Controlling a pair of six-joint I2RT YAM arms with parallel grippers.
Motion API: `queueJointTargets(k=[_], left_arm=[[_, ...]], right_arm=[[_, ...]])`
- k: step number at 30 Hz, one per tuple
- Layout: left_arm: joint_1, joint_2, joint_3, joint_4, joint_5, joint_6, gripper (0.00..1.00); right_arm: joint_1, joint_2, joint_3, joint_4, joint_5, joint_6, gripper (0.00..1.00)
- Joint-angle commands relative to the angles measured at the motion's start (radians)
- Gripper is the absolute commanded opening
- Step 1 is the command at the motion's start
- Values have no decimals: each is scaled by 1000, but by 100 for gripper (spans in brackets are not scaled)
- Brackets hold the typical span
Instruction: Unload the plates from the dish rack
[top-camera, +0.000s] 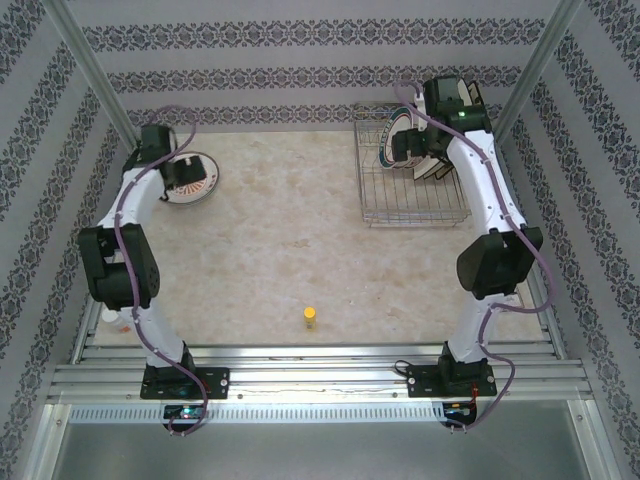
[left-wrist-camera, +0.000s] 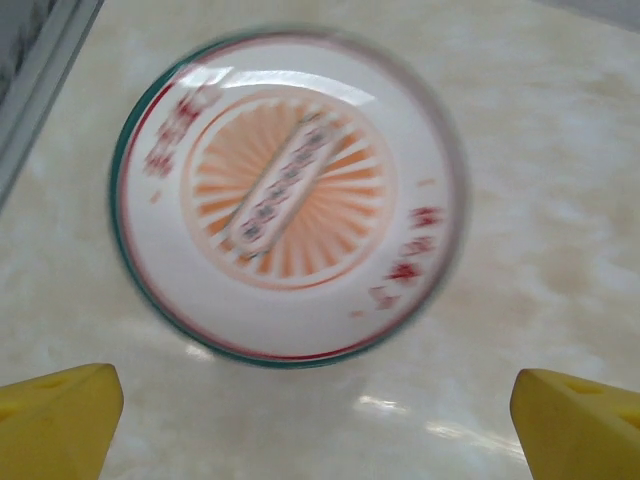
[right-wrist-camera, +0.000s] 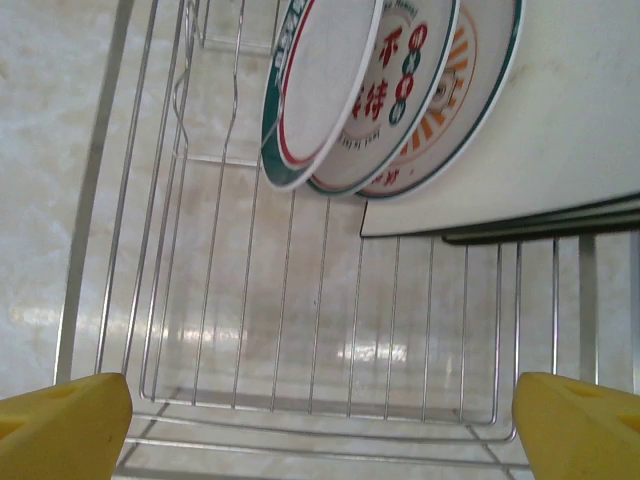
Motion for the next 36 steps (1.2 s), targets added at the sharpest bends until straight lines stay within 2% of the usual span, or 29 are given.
queueJointTargets(k=[1,4,7,12,18,27,36], left_arm=[[-56,19,148,-318,-33,150,100],[-81,68,233,-436,38,160,100],[-111,76,255,-462,59,169,100],[-120,101,319,-550,82,175,100],[-122,118,306,-563,91,175,100],[-123,151,288,-534,111,179,100],[-122,182,324,-540,115,187,100]], right_arm=[[5,82,110,-45,30,5,98],[8,167,224,-37,35,13,98],[21,254,332,-10,67,17,98],[11,437,598,-65,91,33,97],[6,497,561,23,61,31,93],[8,573,564,99,87,64,86],[9,635,617,125,83,103,79]])
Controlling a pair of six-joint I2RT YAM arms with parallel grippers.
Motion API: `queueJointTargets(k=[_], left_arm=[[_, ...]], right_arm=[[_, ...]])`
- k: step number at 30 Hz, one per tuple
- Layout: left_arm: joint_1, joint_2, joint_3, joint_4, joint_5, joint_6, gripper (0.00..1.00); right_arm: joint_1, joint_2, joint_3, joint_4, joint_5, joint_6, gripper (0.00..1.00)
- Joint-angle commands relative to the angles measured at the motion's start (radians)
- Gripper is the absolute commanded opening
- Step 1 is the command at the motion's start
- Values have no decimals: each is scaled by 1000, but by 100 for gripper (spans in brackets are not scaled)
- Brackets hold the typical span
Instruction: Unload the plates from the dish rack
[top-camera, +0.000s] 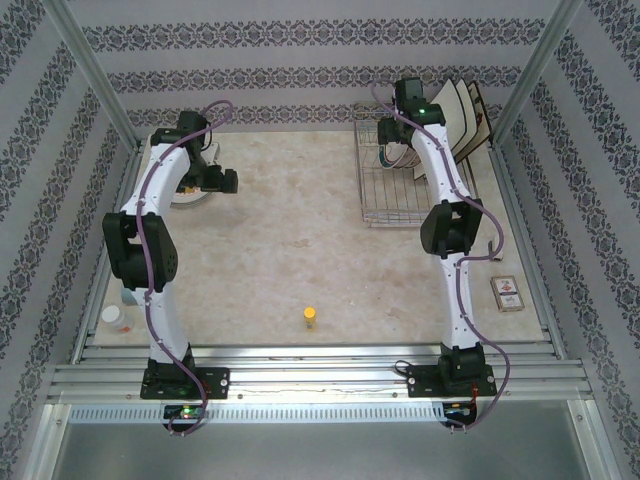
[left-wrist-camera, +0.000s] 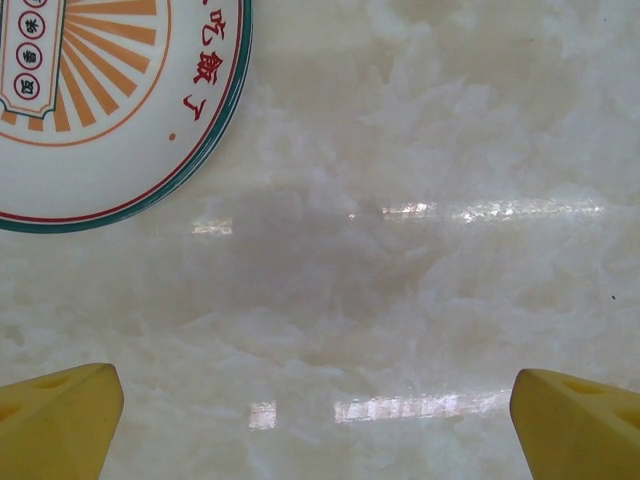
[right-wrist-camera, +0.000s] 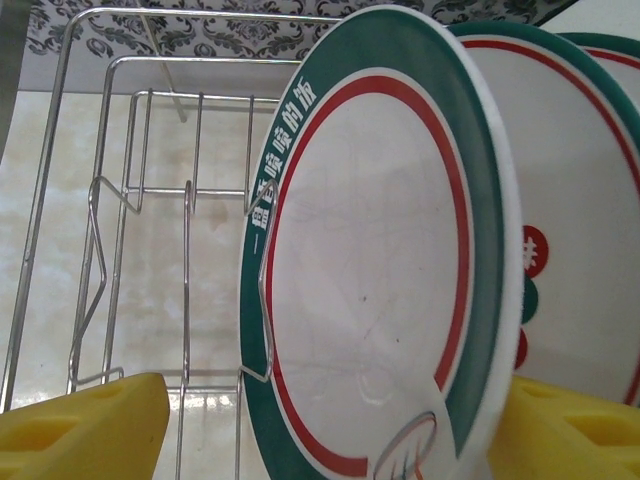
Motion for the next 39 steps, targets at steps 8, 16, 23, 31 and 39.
queueJointTargets(k=[8,16,23,31,39], left_arm=[[-9,-8,32,-33,5,28,100],[-9,-15,6,-30,18,31,100],[-9,-25,-12,-29,11,28,100],[-9,-31,-27,-21,4,24,100],[-9,-48,-53,-13,7,18,100]], right_arm=[[3,41,36,71,-5,90,57],[11,19,21,73,39,97,16],[21,-3,7,78,43,89,2],[39,-78,8,62,52,77,0],[49,-209,10,3,95,50,0]])
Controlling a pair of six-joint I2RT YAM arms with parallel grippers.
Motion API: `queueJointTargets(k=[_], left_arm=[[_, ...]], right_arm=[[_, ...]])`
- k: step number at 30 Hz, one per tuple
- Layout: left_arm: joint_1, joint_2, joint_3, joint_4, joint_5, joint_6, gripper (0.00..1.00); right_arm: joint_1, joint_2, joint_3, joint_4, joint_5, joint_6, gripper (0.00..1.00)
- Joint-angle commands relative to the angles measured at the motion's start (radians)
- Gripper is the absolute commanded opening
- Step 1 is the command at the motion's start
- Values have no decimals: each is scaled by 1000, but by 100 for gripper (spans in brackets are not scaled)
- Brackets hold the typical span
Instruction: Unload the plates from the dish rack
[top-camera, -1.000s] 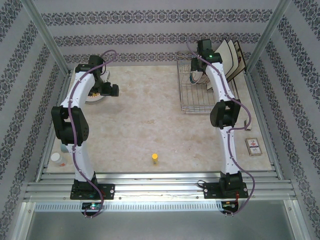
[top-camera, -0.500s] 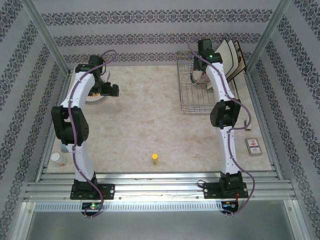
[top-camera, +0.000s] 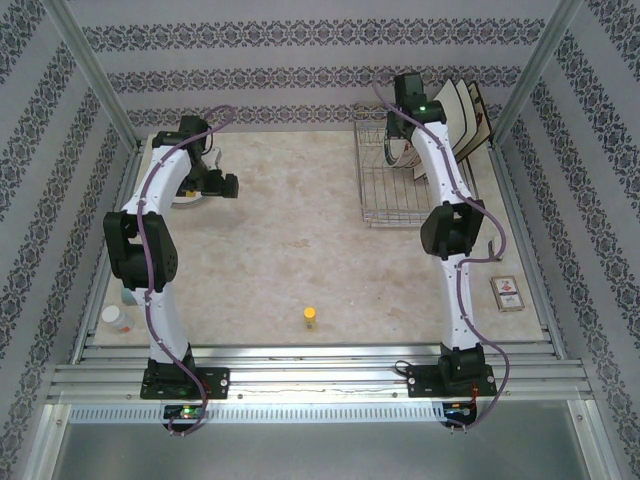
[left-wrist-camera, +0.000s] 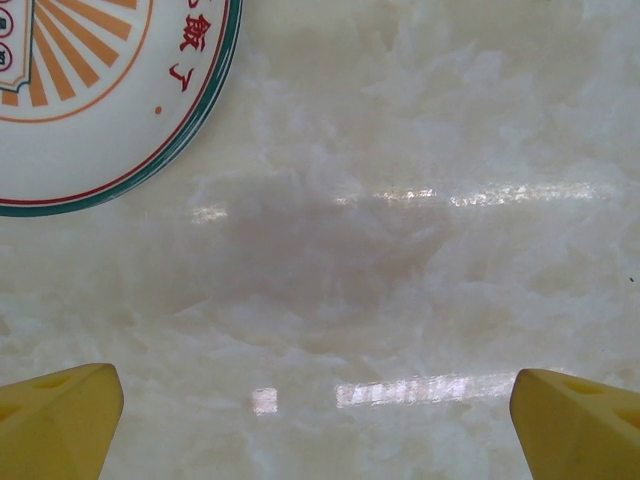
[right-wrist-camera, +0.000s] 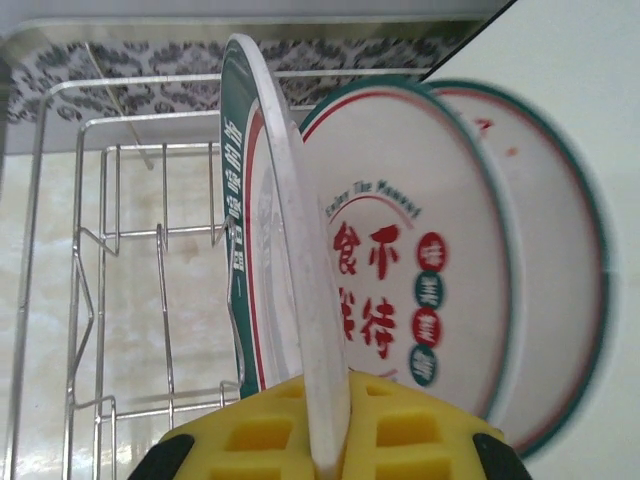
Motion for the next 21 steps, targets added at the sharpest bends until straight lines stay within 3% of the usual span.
queueJointTargets(k=[1,6,15,18,21], left_arm=[[-9,-48,-12,-11,5,9,100],[-9,-53,-12,-7,22,1,100],[-9,-53,-30,-7,16,1,100],[-9,-59,-36,-2,12,1,100],[-9,-59,-35,0,14,-1,100]], right_arm=[[33,-156,19,-2,-5,-31,0],[58,-230,18,-71,78,-75,0],[119,-368,-75,-69,93,-97,0],[132,-388,-89,-77,39,-86,0],[129,-411,-126,-89,-101,-39,0]])
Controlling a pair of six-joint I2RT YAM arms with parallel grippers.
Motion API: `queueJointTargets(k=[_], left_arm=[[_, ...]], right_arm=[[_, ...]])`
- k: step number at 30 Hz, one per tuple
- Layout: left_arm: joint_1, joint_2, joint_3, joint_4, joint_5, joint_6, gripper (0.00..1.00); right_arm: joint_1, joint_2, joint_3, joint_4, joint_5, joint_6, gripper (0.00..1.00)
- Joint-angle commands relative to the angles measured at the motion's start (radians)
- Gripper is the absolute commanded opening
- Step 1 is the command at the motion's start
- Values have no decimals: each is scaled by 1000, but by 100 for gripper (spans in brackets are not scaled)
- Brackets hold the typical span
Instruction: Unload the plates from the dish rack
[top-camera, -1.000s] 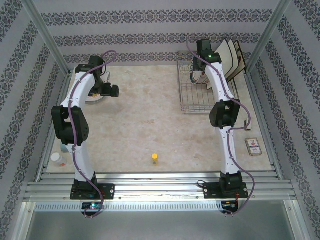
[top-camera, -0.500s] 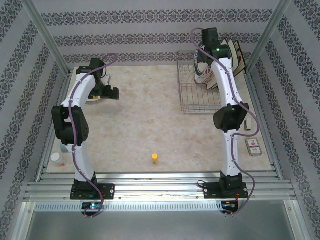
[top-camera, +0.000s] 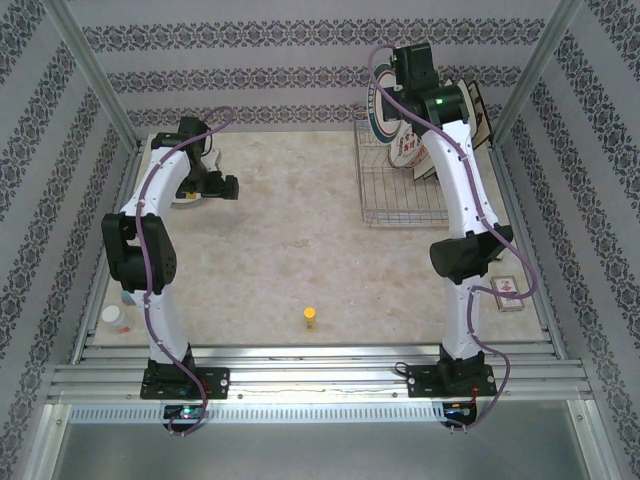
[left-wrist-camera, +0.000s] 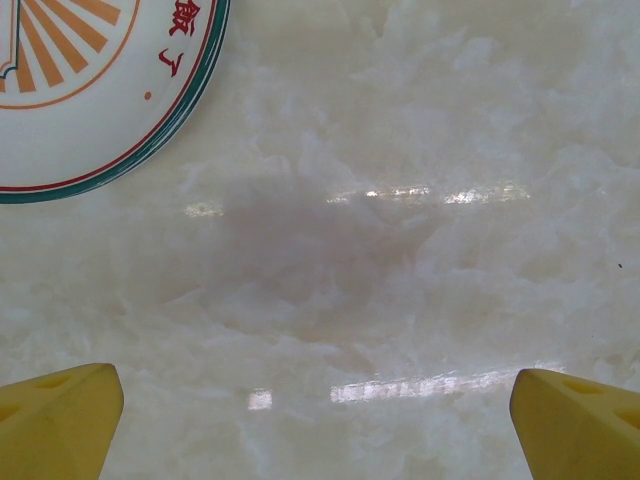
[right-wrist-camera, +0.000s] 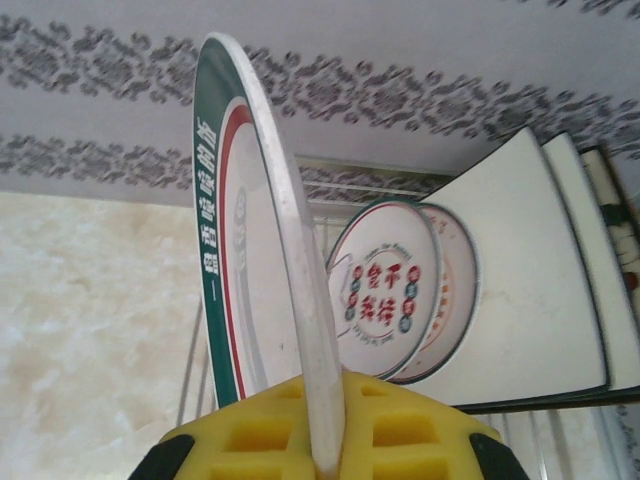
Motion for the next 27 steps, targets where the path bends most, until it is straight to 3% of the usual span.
queueJointTargets(k=[1,7,11,16,19,24,27], left_arm=[[-9,-35,-7,-2,2,-2,100],[-8,-30,10,-15,-12,1,100],[-9,-31,29,-9,3,-9,100],[-10,-35,47,-9,23,-7,100],[-11,-44,49,-8,23,-2,100],[-10,-47,58,-5,30,-4,100],[-8,-64,54,32,95,-5,100]], right_arm=[[1,-65,-64,10,-153,49,0],[-34,-233,-433,253,-516,171,0],[-91,-345,-796,625,-855,354,0],[-127,-357,-1091,1046,-1079,582,0],[-129,-337,-1190,1202,-1122,672,0],[-116,-329,-1246,1249,-1112,686,0],[-112,-328,-1260,1269,-1111,697,0]])
